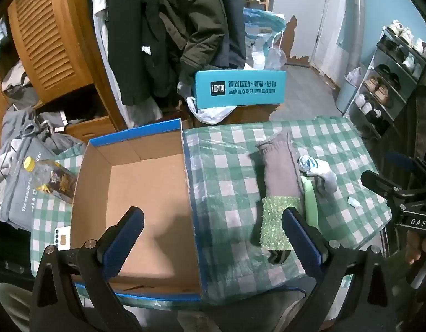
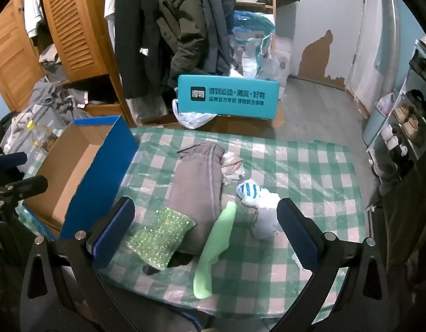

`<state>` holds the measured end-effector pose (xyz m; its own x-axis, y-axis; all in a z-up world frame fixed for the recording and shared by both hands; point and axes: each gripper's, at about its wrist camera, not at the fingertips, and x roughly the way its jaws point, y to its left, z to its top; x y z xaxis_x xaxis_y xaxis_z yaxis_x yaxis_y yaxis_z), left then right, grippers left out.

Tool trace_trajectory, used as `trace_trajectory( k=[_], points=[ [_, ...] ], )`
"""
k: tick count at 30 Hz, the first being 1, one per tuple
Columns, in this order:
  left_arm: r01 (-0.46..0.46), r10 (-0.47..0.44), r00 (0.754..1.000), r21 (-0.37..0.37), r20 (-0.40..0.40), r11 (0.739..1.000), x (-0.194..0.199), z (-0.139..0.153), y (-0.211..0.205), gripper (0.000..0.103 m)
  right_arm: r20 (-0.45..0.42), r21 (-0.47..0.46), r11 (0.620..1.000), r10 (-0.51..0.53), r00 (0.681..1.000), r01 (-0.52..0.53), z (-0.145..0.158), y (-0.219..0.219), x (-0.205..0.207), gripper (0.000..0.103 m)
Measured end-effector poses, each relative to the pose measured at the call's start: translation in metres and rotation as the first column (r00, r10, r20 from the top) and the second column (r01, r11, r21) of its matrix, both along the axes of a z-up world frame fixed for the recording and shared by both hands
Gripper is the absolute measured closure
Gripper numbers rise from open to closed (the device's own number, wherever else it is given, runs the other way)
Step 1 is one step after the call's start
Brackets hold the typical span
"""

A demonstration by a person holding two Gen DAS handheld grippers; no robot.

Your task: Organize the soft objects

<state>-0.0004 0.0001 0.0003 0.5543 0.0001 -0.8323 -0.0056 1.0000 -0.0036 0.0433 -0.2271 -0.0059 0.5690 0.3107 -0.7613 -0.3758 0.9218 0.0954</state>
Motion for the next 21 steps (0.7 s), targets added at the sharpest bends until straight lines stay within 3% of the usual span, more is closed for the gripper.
trace_trajectory(
  k=[21],
  points=[
    [-0.005,0.005,1.000,-0.008,0.008,1.000,0.0007,0.0041,0.0074,0.002,0.002,-0.005,1.000,0.002,1.000,-0.002,0.0017,0.0038,-0.0012,0.002]
  ],
)
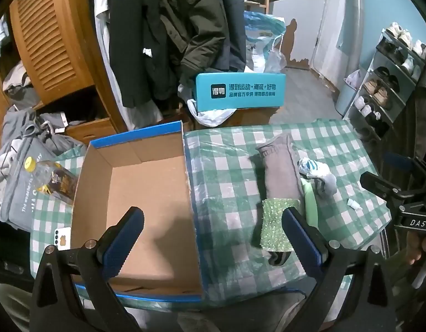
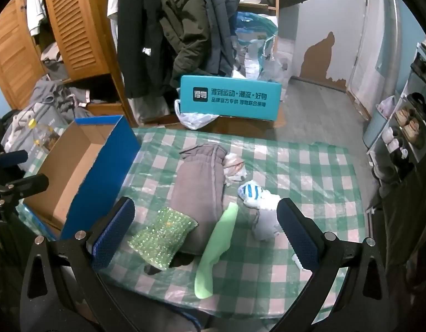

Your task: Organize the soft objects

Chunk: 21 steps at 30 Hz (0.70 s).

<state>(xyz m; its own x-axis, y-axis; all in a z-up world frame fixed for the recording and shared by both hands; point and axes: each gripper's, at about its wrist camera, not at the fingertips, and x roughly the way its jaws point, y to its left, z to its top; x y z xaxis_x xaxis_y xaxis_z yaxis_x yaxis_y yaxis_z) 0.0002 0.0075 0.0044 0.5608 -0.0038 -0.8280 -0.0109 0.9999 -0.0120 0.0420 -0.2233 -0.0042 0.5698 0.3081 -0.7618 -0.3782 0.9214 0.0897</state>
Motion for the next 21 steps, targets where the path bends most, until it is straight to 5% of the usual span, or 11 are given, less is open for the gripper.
trace_trajectory(
  k=[21],
  points=[
    [0.013,-0.013,1.000,0.014,-0.011,1.000,-0.0032,-0.0059,-0.0088,0.002,0.001,-0.004,1.000,0.001,1.000,-0.001,0.0008,-0.0010,-0.0015,0.002]
  ],
)
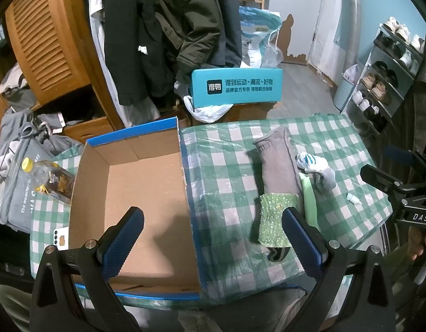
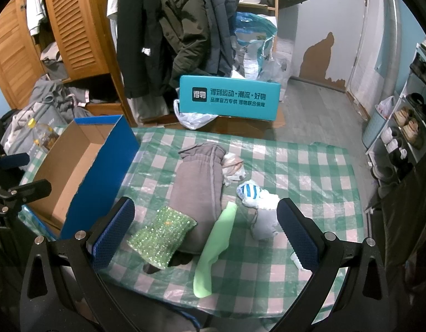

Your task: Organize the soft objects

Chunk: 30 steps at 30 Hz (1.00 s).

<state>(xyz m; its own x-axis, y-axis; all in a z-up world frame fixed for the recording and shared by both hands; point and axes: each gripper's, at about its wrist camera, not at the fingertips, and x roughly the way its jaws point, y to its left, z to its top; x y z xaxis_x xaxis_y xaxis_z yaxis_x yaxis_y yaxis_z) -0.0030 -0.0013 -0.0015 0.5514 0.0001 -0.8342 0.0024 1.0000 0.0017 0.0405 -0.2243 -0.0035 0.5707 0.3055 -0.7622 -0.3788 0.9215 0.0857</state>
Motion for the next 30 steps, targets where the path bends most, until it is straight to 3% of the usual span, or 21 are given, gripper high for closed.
trace_trajectory(
  k=[30],
  points=[
    [-0.002,0.002,1.000,0.001,-0.002,1.000,0.0005,0.0003,-0.0006,0.002,0.000,-0.005,1.000,0.001,1.000,-0.001,-0.0010,0.0015,-0.0009,0.002]
  ],
)
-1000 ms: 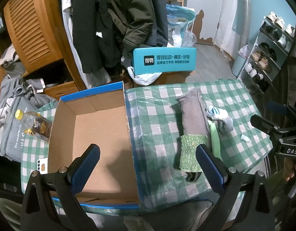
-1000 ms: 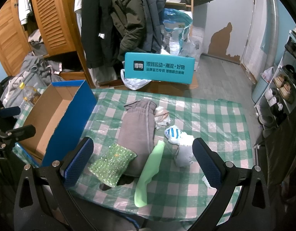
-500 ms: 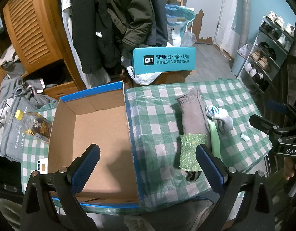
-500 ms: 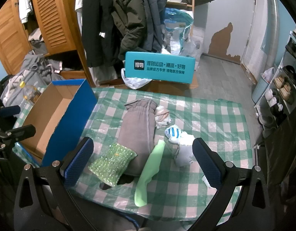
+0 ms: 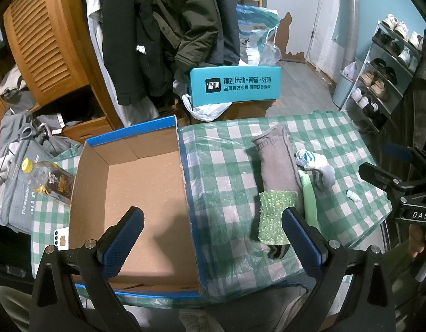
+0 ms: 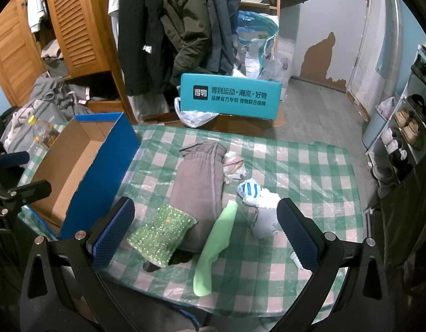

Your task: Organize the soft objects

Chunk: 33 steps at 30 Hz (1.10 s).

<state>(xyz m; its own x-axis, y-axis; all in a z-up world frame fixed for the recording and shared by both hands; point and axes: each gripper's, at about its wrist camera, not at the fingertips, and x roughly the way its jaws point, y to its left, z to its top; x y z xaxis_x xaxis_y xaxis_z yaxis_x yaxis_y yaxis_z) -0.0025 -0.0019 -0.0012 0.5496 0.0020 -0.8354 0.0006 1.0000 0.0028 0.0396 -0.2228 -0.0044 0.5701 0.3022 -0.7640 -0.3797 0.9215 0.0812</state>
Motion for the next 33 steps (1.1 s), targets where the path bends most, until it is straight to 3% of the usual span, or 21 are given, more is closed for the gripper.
trace_trajectory(
  k=[23,33],
  points=[
    [0.000,0.000,1.000,0.000,-0.004,1.000,0.001,0.000,-0.001,0.002,-0.006,-0.005,1.000,-0.001,1.000,0.001,0.001,0.000,0.000,0.002],
    [0.013,-0.014,0.999,-0.003,-0.051,1.000,0.006,-0.014,-0.010,0.002,-0.023,-0.022,1.000,-0.014,1.000,0.013,-0.010,-0.013,0.003,0.002]
  ],
)
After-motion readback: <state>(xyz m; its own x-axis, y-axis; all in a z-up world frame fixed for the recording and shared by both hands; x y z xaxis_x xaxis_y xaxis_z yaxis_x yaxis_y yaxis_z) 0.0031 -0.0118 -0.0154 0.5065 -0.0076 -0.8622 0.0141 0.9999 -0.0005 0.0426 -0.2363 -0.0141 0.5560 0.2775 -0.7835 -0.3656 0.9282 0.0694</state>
